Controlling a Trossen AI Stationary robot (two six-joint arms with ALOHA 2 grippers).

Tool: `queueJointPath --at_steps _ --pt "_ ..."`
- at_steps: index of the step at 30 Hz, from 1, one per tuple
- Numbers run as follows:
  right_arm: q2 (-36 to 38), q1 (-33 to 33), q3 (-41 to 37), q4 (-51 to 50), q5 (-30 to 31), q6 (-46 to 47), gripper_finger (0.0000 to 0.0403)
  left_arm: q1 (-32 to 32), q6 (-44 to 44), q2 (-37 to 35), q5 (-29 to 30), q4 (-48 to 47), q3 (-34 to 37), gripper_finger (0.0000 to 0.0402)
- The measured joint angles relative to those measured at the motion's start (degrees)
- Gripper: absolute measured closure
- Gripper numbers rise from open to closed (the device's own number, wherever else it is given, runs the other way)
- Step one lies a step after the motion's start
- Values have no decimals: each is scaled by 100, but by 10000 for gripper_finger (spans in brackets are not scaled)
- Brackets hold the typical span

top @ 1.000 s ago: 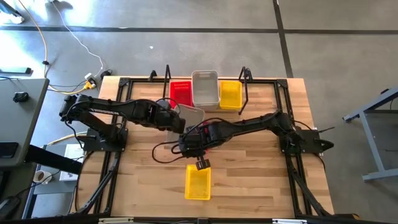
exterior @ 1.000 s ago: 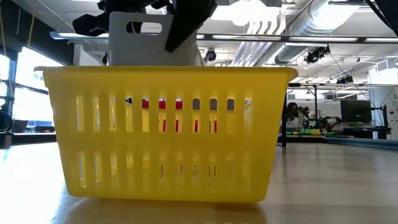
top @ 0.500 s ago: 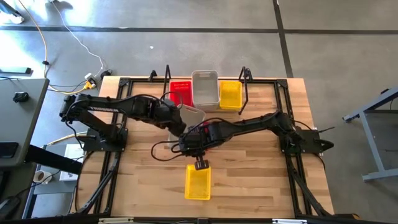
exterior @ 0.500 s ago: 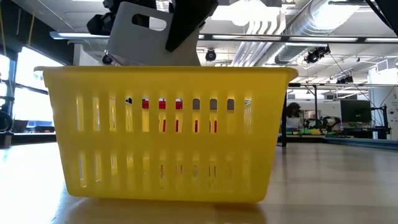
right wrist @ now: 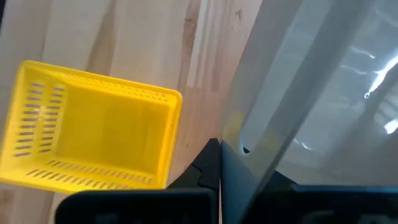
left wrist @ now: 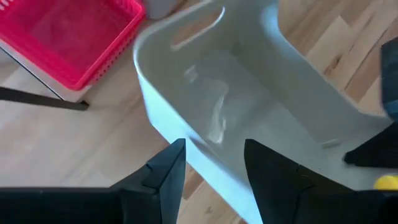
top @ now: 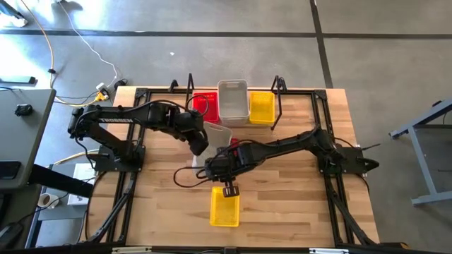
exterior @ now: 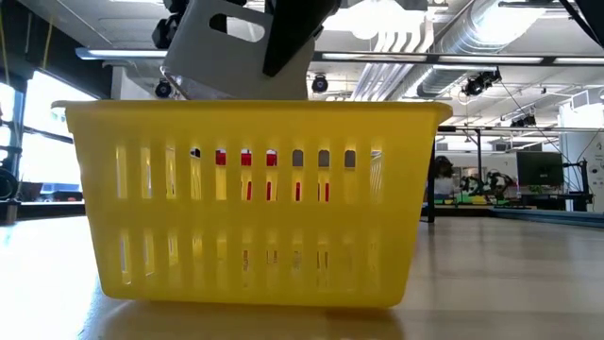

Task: Stack baskets on shelf by color
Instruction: Stack the gray bin on the top of the other gray bins on the shelf

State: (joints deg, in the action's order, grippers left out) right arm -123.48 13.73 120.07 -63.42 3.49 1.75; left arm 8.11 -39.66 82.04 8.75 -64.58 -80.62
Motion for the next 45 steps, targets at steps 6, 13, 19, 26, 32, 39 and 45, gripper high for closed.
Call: queueJointPath --at_steps 6,13,19,26,32,39,45 --pt "2 98 0 -151 9 380 402 138 592 -66 0 10 0 249" --pt "6 170 2 -314 93 845 402 262 1019 -333 -151 69 0 249" --pt "13 243 6 -456 273 917 402 463 1289 -615 -170 67 0 249" --pt "13 288 555 -1125 772 876 402 661 1647 -947 -165 95 0 249" --pt "13 111 1319 -1891 1250 427 402 781 1837 -1162 -148 95 0 249" --pt "199 -296 1370 -2290 1523 -657 403 810 1934 -1283 -76 93 0 249" --pt "216 -733 1381 -2656 1543 -1735 403 812 1935 -1281 -39 -85 0 249"
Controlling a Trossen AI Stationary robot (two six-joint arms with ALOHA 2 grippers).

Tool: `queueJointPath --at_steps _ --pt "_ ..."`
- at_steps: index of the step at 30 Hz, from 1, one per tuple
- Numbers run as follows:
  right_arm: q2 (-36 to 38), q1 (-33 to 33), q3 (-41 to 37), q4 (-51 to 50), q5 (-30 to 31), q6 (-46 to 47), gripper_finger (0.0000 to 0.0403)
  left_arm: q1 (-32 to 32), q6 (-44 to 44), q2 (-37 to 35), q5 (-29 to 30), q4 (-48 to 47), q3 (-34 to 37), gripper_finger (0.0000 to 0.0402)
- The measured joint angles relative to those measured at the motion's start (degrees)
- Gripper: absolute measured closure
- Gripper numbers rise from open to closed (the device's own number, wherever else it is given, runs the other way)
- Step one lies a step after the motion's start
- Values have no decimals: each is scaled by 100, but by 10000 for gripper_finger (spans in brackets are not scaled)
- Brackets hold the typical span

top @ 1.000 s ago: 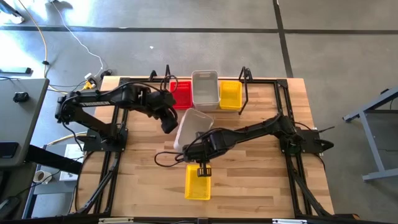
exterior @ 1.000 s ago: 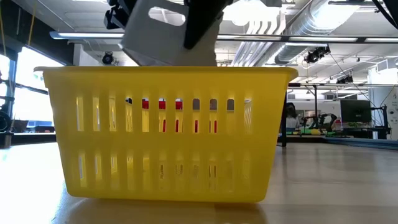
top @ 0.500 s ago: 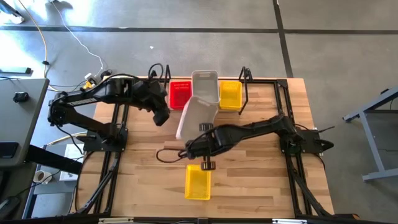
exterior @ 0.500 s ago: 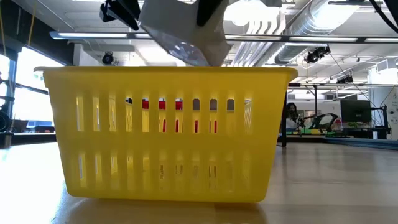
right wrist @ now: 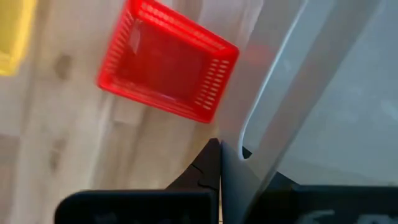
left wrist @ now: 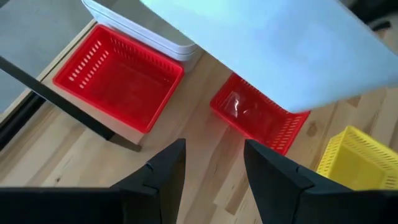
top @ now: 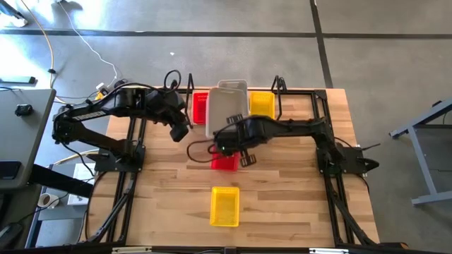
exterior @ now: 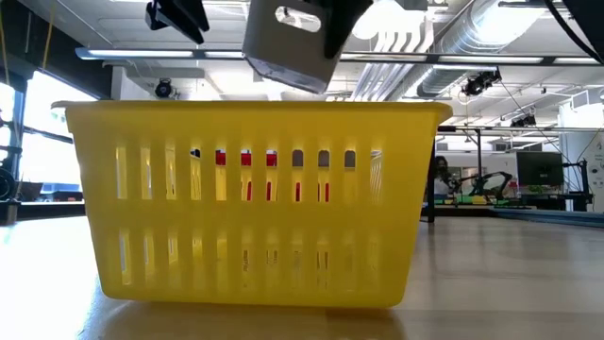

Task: Stack baskets on shelf by color
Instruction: Stack the gray bin on the top of the other gray bins on the shelf

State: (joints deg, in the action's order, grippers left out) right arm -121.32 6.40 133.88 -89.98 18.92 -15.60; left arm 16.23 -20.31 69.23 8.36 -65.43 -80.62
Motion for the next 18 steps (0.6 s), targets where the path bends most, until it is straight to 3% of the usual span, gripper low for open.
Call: queueJointPath --at_steps 9,18 --pt "44 -837 -2 -2 -37 -1412 403 4 -16 4 61 -37 0 249" --pt "705 -1727 -434 0 -228 -1774 403 35 -104 4 297 -37 0 249"
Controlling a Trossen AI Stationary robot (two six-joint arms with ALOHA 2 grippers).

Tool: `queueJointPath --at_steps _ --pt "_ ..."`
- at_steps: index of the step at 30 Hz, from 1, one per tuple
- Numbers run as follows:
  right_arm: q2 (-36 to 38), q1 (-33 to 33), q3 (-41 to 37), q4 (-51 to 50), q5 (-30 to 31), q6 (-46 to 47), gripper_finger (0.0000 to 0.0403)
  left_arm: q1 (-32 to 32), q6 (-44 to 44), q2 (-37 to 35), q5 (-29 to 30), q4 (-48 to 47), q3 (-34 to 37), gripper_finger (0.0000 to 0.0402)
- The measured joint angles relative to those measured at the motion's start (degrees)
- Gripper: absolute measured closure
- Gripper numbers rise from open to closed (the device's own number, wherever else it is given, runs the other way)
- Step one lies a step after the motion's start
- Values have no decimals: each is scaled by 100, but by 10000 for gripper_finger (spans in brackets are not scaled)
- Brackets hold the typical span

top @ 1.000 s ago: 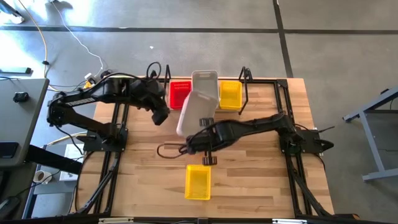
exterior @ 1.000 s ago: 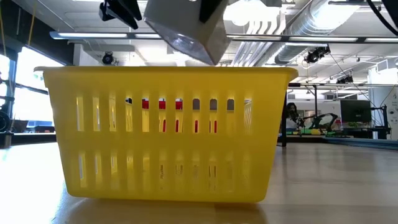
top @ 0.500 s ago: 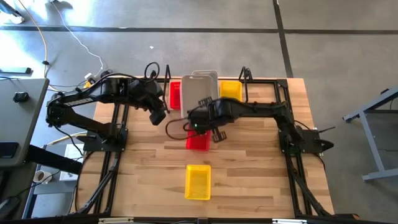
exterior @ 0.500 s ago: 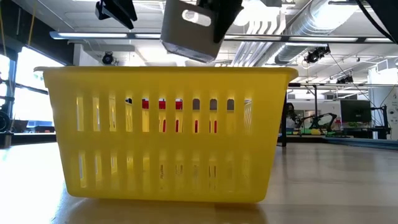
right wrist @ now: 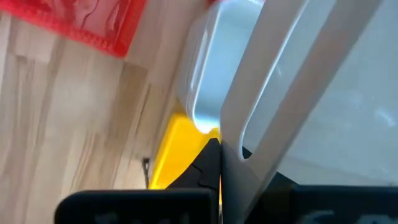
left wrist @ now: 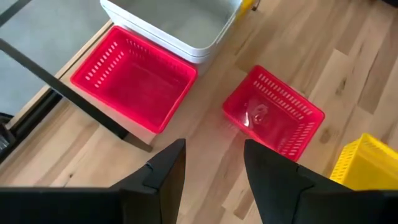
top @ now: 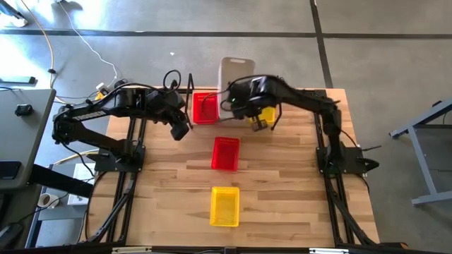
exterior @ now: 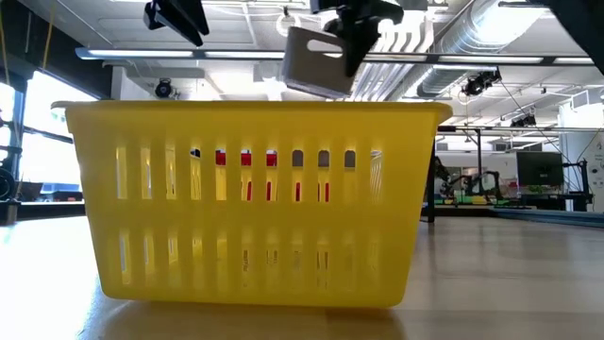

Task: Stack baskets on shelf by color
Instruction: Stack the gray bin on the top of the other gray bins on the shelf

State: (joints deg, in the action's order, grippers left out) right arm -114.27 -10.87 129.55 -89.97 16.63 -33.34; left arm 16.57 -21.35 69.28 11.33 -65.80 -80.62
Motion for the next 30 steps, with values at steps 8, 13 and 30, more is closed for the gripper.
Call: queueJointPath --at_steps 8,13,30 --pt "739 -483 -1341 296 -65 -613 403 339 -332 34 99 7 0 249" --pt "779 -529 -1656 595 -220 -938 403 618 -402 31 219 11 0 249" --pt "423 -619 -1794 1316 -629 -1067 403 1017 -867 31 300 26 0 249"
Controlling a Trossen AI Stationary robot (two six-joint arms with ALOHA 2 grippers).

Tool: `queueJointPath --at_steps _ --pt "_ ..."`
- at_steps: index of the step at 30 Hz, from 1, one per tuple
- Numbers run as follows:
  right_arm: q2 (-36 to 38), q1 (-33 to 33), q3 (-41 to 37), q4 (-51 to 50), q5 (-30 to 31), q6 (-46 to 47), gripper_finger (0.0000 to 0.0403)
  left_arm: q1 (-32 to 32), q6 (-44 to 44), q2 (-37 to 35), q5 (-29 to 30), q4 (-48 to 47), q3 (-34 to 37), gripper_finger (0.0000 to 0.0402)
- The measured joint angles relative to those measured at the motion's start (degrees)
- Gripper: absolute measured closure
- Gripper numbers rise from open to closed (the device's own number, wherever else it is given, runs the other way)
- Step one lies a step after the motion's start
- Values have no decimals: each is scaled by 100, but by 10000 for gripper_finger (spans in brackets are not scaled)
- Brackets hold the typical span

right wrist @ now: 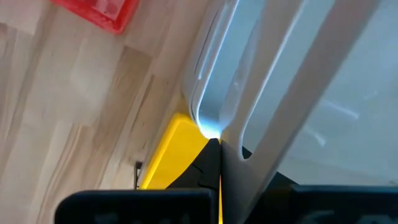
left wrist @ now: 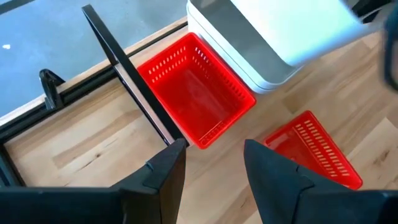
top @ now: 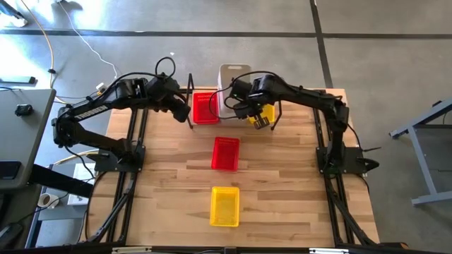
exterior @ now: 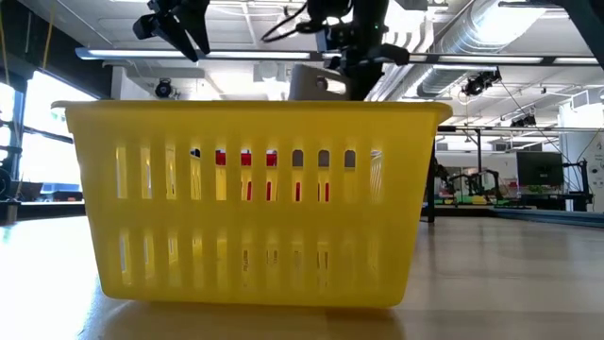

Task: Stack baskets on shelf by color
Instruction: Stack the gray bin on the top of the other gray bins on the shelf

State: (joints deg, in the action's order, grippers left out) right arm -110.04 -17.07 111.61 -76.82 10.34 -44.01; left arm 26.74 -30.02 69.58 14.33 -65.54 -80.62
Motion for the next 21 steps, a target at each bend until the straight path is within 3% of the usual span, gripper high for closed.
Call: queueJointPath --at_steps 21 --pt "-367 -174 4 -33 -437 262 403 -2 17 -4 0 -4 1 249"
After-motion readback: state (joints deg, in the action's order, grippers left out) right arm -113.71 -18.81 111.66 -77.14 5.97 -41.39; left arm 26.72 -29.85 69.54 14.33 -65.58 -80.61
